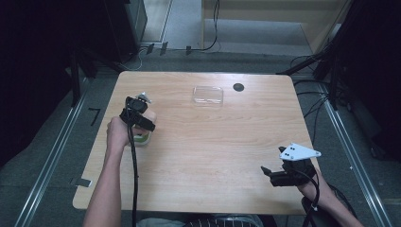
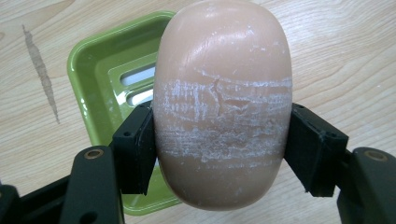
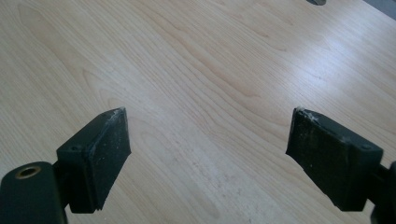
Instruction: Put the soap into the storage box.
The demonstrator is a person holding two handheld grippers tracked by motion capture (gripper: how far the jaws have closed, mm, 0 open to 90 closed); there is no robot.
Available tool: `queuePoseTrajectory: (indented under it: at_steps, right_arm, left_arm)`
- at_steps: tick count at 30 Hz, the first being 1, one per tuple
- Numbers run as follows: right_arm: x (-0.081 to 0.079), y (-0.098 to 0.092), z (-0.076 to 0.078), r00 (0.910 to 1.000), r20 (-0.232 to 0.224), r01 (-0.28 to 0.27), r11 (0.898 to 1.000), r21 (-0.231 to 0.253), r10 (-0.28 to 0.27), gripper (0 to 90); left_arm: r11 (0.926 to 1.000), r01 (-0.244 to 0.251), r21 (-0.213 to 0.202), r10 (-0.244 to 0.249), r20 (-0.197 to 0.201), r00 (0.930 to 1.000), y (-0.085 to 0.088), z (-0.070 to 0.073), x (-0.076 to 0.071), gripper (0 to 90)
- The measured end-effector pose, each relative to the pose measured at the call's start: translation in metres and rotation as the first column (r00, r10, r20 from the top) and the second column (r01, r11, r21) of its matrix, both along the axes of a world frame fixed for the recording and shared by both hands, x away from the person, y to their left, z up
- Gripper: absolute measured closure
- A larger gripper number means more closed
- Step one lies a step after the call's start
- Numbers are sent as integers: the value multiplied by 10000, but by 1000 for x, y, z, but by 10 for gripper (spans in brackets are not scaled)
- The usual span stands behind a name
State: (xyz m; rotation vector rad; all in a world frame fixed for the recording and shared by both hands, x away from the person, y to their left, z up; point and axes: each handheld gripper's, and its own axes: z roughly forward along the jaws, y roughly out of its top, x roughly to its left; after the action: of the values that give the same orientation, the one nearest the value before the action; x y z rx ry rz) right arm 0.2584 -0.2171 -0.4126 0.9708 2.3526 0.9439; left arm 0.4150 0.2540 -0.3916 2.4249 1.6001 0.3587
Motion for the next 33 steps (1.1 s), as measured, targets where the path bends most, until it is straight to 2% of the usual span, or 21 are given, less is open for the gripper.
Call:
queuePoseTrajectory:
  at_steps: [6,15,33]
  right_arm:
    - [0,0,0,10000,-7,8,10000,11,-8,134]
    - [0,-1,0,10000,21,-8,10000,14,8,134]
    - [0,-1,0,10000,37,-11,10000,20,11,134]
  left_arm:
    - [9999,-169,-29,169,-33,9999,5,-2,1,340]
    - [9985,-553,-14,554,288,9981,9,-3,2,340]
    - [9953,-966,-42,967,589,9936,17,-7,3,340]
